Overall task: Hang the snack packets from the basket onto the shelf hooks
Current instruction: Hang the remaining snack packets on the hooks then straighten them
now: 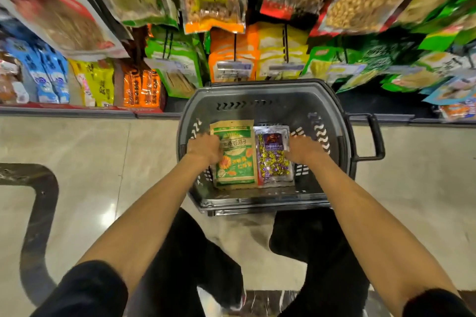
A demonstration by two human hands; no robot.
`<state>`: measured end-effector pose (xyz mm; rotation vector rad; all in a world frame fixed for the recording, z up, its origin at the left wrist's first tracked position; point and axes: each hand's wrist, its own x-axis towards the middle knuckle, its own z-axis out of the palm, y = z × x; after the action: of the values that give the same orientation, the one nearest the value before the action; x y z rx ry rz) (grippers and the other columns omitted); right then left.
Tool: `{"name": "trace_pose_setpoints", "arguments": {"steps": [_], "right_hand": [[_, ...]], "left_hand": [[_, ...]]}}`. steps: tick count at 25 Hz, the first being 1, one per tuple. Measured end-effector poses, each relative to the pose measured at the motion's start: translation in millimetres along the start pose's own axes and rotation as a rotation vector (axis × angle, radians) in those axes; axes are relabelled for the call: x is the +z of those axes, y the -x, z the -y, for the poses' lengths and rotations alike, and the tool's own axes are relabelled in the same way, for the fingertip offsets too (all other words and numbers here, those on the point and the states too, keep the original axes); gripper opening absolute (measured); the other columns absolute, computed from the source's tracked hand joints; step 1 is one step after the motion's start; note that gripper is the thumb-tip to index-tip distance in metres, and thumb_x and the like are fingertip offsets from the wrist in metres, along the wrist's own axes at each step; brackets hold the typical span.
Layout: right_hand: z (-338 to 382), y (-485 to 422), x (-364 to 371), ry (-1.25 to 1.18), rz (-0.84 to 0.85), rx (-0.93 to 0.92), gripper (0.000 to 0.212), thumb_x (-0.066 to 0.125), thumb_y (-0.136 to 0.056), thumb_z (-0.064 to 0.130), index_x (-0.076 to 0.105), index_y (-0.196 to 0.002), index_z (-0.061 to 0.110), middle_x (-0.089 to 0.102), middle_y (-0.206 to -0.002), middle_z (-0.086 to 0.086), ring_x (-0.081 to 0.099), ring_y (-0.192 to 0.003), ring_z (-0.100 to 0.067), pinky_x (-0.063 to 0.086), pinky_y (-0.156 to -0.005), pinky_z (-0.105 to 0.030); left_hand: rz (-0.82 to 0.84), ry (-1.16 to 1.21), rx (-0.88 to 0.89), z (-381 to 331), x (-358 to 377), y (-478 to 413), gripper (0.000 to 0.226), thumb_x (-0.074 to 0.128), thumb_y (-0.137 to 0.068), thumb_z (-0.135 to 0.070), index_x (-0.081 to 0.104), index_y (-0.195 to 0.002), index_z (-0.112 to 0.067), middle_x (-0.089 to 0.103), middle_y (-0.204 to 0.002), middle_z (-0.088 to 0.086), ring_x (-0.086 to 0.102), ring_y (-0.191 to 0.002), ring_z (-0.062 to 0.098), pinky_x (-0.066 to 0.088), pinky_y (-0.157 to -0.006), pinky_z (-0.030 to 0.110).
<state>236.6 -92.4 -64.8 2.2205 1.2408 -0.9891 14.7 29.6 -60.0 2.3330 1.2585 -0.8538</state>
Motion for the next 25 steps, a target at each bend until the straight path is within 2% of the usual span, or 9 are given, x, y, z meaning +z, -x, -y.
{"name": "trace_pose_setpoints", "arguments": {"steps": [4,6,11,17,20,22,25], "right_hand": [[-12,-82,37,0.08,0.004,0.003,0.057,0.058,-0.092,0.04,0.044,-0.141,0.015,0.053,-0.14,-0.011,0.052,-0.126,-0.032,0.046,-0.101,-0.042],[-20,-118,50,0.141,-0.02,0.002,0.053,0.059,-0.092,0.038,0.046,-0.139,0.015,0.053,-0.139,-0.01,0.052,-0.126,-0.031,0.047,-0.1,-0.044],[-39,-176,78,0.174,-0.022,-0.01,0.045,0.054,-0.095,0.035,0.05,-0.134,0.013,0.052,-0.139,-0.012,0.052,-0.126,-0.031,0.045,-0.099,-0.043],[-44,-211,107,0.163,0.074,0.025,0.033,0.054,-0.093,0.027,0.06,-0.122,0.012,0.063,-0.122,-0.007,0.061,-0.11,-0.026,0.051,-0.091,-0.036],[-48,-217,126,0.067,0.125,0.093,0.036,0.053,-0.097,0.034,0.059,-0.122,0.009,0.063,-0.121,-0.007,0.061,-0.106,-0.024,0.047,-0.081,-0.032],[-53,-221,135,-0.101,0.147,0.143,0.045,0.053,-0.098,0.038,0.054,-0.129,0.006,0.061,-0.125,-0.01,0.06,-0.111,-0.025,0.047,-0.085,-0.032],[-60,-224,145,-0.413,0.145,0.191,0.055,0.061,-0.094,0.04,0.048,-0.134,0.004,0.057,-0.13,-0.012,0.058,-0.114,-0.027,0.048,-0.089,-0.034]], "left_hand": [[0.052,-0.124,-0.043,-7,58,-72,0.039,0.053,-0.096,-0.033,0.056,-0.129,-0.013,0.056,-0.134,0.011,0.05,-0.126,0.03,0.044,-0.097,0.042],[0.038,-0.146,-0.071,-7,76,-104,0.039,0.054,-0.094,-0.033,0.056,-0.129,-0.014,0.056,-0.135,0.009,0.05,-0.127,0.029,0.044,-0.097,0.042],[0.052,-0.035,-0.134,-3,121,-158,0.041,0.053,-0.092,-0.033,0.057,-0.13,-0.017,0.058,-0.133,0.006,0.056,-0.123,0.026,0.047,-0.098,0.041],[0.116,0.149,-0.204,8,161,-185,0.042,0.04,-0.097,-0.036,0.055,-0.13,-0.014,0.058,-0.134,0.01,0.056,-0.121,0.029,0.044,-0.099,0.04],[0.148,0.336,-0.238,6,179,-191,0.044,0.044,-0.1,-0.037,0.055,-0.132,-0.007,0.057,-0.133,0.015,0.054,-0.122,0.031,0.043,-0.099,0.037],[0.144,0.473,-0.281,6,185,-196,0.044,0.052,-0.098,-0.034,0.056,-0.131,-0.005,0.058,-0.131,0.016,0.055,-0.12,0.032,0.044,-0.099,0.037],[0.164,0.7,-0.344,14,190,-206,0.046,0.064,-0.091,-0.038,0.06,-0.129,-0.012,0.056,-0.133,0.012,0.056,-0.12,0.03,0.044,-0.105,0.039]]}}
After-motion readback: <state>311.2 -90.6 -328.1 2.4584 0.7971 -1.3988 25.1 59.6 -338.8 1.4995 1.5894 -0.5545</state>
